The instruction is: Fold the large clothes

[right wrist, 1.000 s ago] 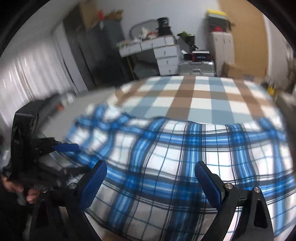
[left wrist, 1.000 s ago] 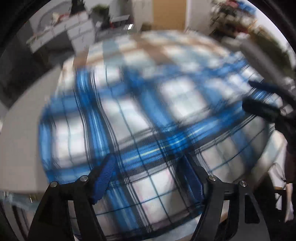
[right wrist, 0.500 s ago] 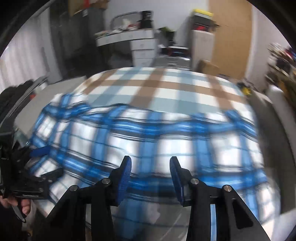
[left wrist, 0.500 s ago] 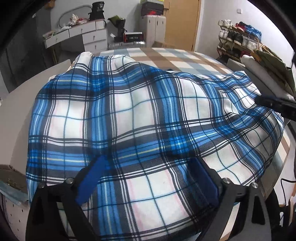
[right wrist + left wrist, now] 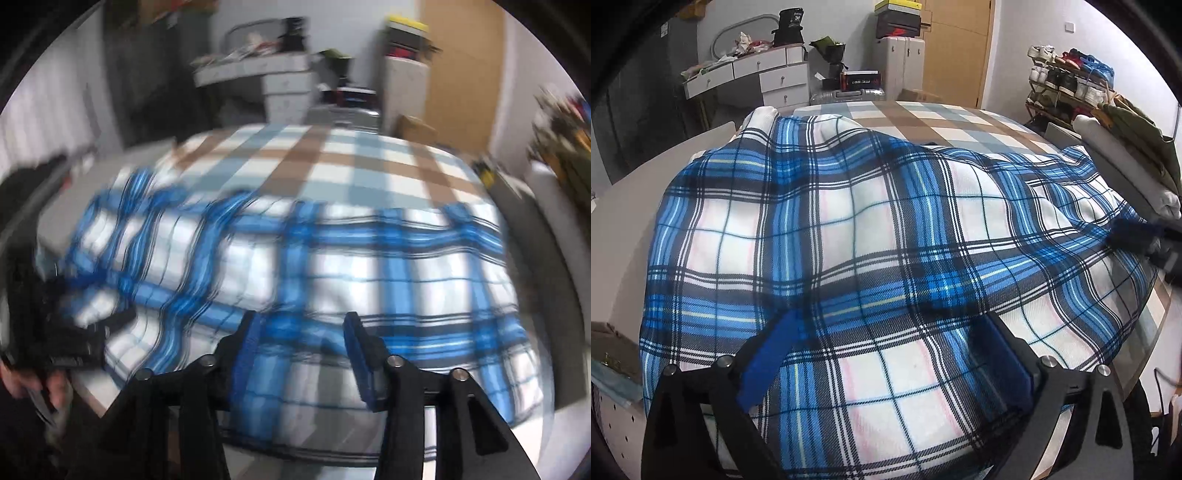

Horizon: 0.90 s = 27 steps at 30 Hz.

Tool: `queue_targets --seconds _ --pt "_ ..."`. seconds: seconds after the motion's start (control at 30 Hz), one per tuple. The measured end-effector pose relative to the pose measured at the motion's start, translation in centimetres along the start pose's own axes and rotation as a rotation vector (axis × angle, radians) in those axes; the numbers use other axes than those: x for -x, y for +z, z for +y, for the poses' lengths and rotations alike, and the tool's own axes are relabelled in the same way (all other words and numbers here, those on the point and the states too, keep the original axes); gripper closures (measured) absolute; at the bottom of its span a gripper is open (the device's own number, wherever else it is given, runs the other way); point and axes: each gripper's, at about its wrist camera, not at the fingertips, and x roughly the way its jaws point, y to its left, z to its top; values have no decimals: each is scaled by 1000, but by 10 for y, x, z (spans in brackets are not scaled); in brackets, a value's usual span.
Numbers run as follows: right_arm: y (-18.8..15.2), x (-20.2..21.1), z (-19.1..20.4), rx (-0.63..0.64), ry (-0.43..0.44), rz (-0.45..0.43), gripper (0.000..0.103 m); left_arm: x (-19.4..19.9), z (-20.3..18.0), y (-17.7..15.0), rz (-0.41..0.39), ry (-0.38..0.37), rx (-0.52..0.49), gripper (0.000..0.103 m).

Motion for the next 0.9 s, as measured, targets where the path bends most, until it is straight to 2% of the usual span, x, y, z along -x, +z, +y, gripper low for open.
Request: queue_targets --seconds 0.03,0.07,0.2,0.3,0.37,0.4,0.47,0.53,0.6,0.67,0.7,0.77,0.83,0.9 --pt "-4 -16 5 19 -12 48 55 0 0 0 0 2 8 7" --pt "-8 -17 6 14 -22 5 54 1 -1 -1 -7 11 11 7" --pt "1 -14 -3 -51 24 23 52 1 -2 -2 2 35 37 6" --pt "6 7 -2 -52 76 -64 51 2 -2 -3 -11 43 46 6" --pt "8 12 7 -20 73 -101 46 3 -3 -5 -21 56 54 6" --pt "8 12 14 -8 59 -87 44 3 -4 -6 -29 61 54 5" --pt "7 -19 25 11 26 24 44 4 -4 -8 -42 68 59 5" --pt "6 -20 25 -36 19 -1 40 5 -4 -7 -37 63 60 5" --pt "22 -24 23 -109 34 41 39 4 -3 -6 -17 53 51 5" --pt "40 -14 21 -153 110 -22 39 5 -4 -7 -25 54 45 5" --pt "48 -12 22 -152 113 -30 40 5 -4 -8 -30 59 43 5" --pt "75 -20 28 -129 55 -26 40 5 -5 -8 -35 67 48 5" --pt "93 -35 31 -115 56 -17 40 5 -7 -8 -38 70 50 5" --pt "102 -64 36 -96 45 61 40 5 -7 -8 -41 71 48 5"
